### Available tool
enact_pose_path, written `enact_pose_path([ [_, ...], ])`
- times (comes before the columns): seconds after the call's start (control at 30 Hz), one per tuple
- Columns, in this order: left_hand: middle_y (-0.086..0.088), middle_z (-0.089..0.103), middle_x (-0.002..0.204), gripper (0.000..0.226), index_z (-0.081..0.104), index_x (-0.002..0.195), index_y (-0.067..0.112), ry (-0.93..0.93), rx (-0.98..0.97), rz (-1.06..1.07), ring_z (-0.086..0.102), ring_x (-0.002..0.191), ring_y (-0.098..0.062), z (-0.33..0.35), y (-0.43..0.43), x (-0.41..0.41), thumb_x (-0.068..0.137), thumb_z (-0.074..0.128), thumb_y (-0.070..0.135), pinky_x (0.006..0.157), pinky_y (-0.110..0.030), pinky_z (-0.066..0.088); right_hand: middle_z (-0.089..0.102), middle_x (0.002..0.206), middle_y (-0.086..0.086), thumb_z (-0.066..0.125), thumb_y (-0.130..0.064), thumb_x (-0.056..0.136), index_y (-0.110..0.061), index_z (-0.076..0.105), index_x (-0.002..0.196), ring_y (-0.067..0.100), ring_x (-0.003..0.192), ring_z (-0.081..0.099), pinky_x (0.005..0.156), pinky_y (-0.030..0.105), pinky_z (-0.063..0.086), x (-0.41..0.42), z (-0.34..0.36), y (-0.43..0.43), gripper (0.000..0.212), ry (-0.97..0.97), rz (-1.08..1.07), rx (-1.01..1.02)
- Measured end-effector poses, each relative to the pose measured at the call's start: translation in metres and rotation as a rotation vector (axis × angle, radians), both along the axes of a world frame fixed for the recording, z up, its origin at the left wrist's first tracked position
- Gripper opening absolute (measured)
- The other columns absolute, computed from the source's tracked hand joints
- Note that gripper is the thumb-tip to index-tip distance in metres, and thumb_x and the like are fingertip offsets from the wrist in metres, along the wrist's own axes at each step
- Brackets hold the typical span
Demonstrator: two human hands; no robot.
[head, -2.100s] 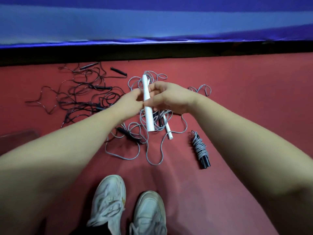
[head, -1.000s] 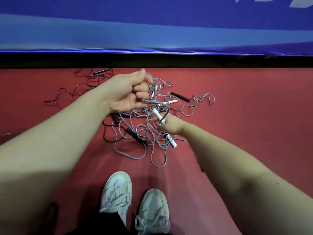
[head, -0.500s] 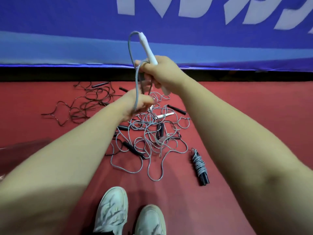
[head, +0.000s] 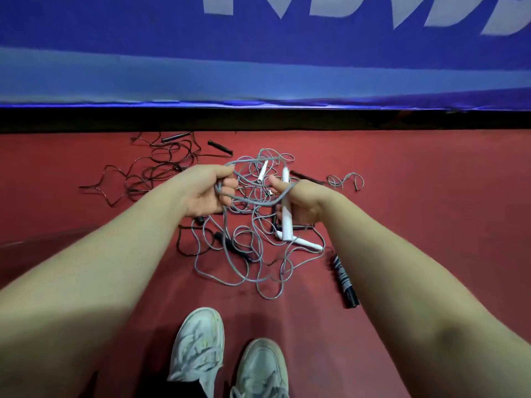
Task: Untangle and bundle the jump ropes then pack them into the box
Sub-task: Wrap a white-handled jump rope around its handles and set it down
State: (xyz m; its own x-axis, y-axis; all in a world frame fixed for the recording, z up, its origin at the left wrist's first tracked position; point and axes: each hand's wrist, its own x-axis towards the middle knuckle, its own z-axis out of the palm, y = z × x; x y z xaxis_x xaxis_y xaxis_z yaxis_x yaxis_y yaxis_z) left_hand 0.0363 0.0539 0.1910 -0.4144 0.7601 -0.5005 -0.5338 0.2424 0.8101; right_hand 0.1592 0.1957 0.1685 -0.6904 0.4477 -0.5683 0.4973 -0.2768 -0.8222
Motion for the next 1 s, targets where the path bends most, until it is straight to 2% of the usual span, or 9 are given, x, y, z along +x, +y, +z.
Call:
enact_pose_path([
  [0.17, 0.005, 0.042, 0.052, 0.024, 0.037, 0.076, 0.017, -0.109, 0.095, 0.131, 0.038, 0.04, -0.006, -0.009, 0.002, -0.003, 0.101, 0.034, 0.017, 0.047, -0.016, 0.032, 0.054, 0.096, 0.002, 0.054, -0.042, 0.092, -0.013, 0.059, 0.1, 0.015, 0.088, 0.047, 0.089, 0.035, 0.035, -0.017, 0.002, -0.01, 0.03, 0.042, 0.016, 0.158],
  [0.23, 0.006, 0.043, 0.051, 0.026, 0.04, 0.074, 0.016, -0.163, 0.181, 0.192, 0.043, 0.042, -0.006, -0.01, -0.002, -0.008, 0.099, 0.035, 0.015, 0.051, -0.018, 0.04, 0.054, 0.094, -0.001, 0.057, -0.036, 0.092, -0.011, 0.06, 0.109, 0.013, 0.086, 0.046, 0.082, 0.03, 0.037, -0.013, 0.005, -0.007, 0.031, 0.112, -0.018, 0.288],
  [0.33, 0.009, 0.035, 0.047, 0.024, 0.038, 0.061, 0.017, -0.227, 0.315, 0.156, 0.038, 0.04, -0.003, 0.006, -0.014, -0.016, 0.083, 0.044, 0.009, 0.047, -0.016, 0.04, 0.051, 0.073, 0.0, 0.056, -0.007, 0.092, -0.009, 0.059, 0.091, 0.01, 0.061, 0.043, 0.052, 0.015, 0.038, -0.004, 0.0, -0.001, 0.003, 0.316, 0.008, 0.181],
  [0.47, 0.008, 0.022, 0.044, 0.022, 0.034, 0.058, 0.019, -0.144, 0.355, 0.042, 0.021, 0.034, -0.005, 0.033, -0.022, -0.022, 0.074, 0.048, 0.012, 0.037, -0.015, 0.022, 0.062, 0.073, 0.004, 0.049, 0.008, 0.091, -0.006, 0.06, 0.092, 0.012, 0.066, 0.058, 0.059, 0.015, 0.049, 0.009, -0.036, 0.005, 0.018, 0.251, 0.057, 0.087],
  [0.53, 0.009, 0.022, 0.044, 0.015, 0.041, 0.071, 0.017, -0.08, 0.339, 0.005, 0.021, 0.033, -0.004, 0.037, -0.019, -0.016, 0.085, 0.045, 0.013, 0.035, -0.014, 0.018, 0.064, 0.087, 0.006, 0.047, 0.011, 0.09, -0.002, 0.058, 0.109, 0.016, 0.08, 0.059, 0.066, 0.018, 0.046, 0.015, -0.062, 0.002, 0.026, 0.148, 0.128, 0.127],
  [0.67, 0.009, 0.027, 0.046, 0.018, 0.046, 0.084, 0.014, -0.076, 0.388, 0.109, 0.021, 0.033, -0.002, 0.042, -0.01, -0.009, 0.099, 0.036, 0.013, 0.036, -0.014, 0.015, 0.046, 0.137, 0.01, 0.051, 0.0, 0.085, -0.015, 0.04, 0.14, 0.023, 0.122, 0.048, 0.086, 0.021, 0.043, 0.02, -0.11, -0.018, 0.058, -0.316, 0.742, 0.719],
  [0.8, 0.008, 0.044, 0.053, 0.017, 0.049, 0.089, 0.014, 0.007, 0.417, 0.237, 0.023, 0.035, -0.001, 0.043, -0.013, -0.019, 0.101, 0.036, 0.014, 0.037, -0.014, 0.015, 0.052, 0.131, 0.019, 0.044, -0.025, 0.097, -0.007, 0.052, 0.129, 0.034, 0.118, 0.051, 0.096, 0.034, 0.04, 0.02, -0.129, -0.038, 0.038, -0.585, 1.073, 1.079],
  [0.9, 0.003, 0.062, 0.068, 0.018, 0.05, 0.091, 0.013, 0.254, 0.268, 0.278, 0.026, 0.034, 0.0, 0.029, -0.019, -0.028, 0.101, 0.036, 0.013, 0.035, -0.013, 0.018, 0.054, 0.128, 0.021, 0.039, -0.016, 0.099, -0.003, 0.044, 0.133, 0.033, 0.116, 0.054, 0.094, 0.035, 0.04, 0.009, -0.113, -0.024, 0.037, -0.571, 0.876, 1.175],
  [1.0, -0.007, 0.069, 0.091, 0.018, 0.052, 0.086, 0.012, 0.492, 0.042, 0.163, 0.029, 0.034, 0.001, 0.005, -0.025, -0.032, 0.098, 0.04, 0.005, 0.035, -0.012, 0.02, 0.065, 0.092, 0.022, 0.035, -0.029, 0.102, -0.001, 0.062, 0.095, 0.033, 0.086, 0.063, 0.076, 0.035, 0.046, -0.015, -0.06, -0.014, 0.039, -0.143, 0.147, 0.796],
])
